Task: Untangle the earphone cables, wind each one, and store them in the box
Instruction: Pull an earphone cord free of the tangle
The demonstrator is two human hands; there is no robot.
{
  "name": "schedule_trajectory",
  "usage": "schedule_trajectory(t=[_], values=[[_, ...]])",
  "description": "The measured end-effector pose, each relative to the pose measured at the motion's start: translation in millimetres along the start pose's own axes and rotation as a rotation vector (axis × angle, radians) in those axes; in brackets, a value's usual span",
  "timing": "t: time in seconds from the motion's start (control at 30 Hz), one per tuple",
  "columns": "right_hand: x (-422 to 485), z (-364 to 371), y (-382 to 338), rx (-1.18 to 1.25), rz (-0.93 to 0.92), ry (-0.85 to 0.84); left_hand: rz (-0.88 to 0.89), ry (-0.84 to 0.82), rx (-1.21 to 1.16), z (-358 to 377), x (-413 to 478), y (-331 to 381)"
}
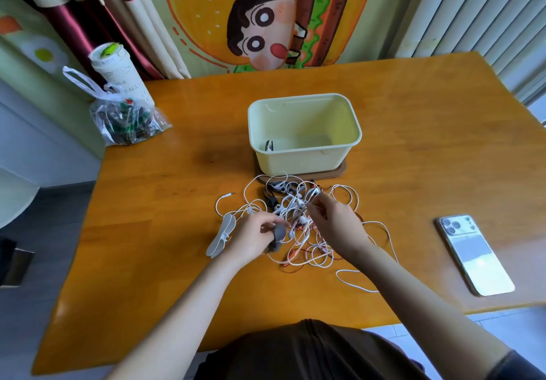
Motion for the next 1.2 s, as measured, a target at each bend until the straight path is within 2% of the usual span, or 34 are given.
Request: schedule_trajectory(t=[0.07,0.13,0.43,0.57,0.67,0.8,0.97,1.2], values=[[2,-1,3,-0.022,0.023,0.04,0.06,0.01,0.125,2,0,-2],[3,-2,5,-0.034,0.017,0.073,0.071,0.047,0.144,3,1,-6],[7,-14,8,0.011,-0.028,0.072,-0.088,0.17,0.193,-7,6,-25],[9,-21,-5,0.064,-0.115,0.01,0.086,0.091,0.05,-2,4,16],[8,-27,-15,0.085,-0.164,-0.038,0.144,0.022,-0.068,5,6,41],[9,-37,-14,0.066,-0.145,0.023,0.086,-0.003,-0.132,4,9,45],[8,-37,-13,0.031,-0.101,0.1,0.045,-0.079,0.019,0,8,34],[5,-32,-13,0.037,-0.06,0.172,0.044,-0.03,0.042,-7,8,29]])
Point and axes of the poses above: each hand's wrist, its own x-axis towards the middle knuckle, its own z-axis out of the palm, y = z × x, the point moved 1 cm from there along x, towards the middle knuckle, and after that the axes turned 3 degrees about -x, right-handed, at the moved point
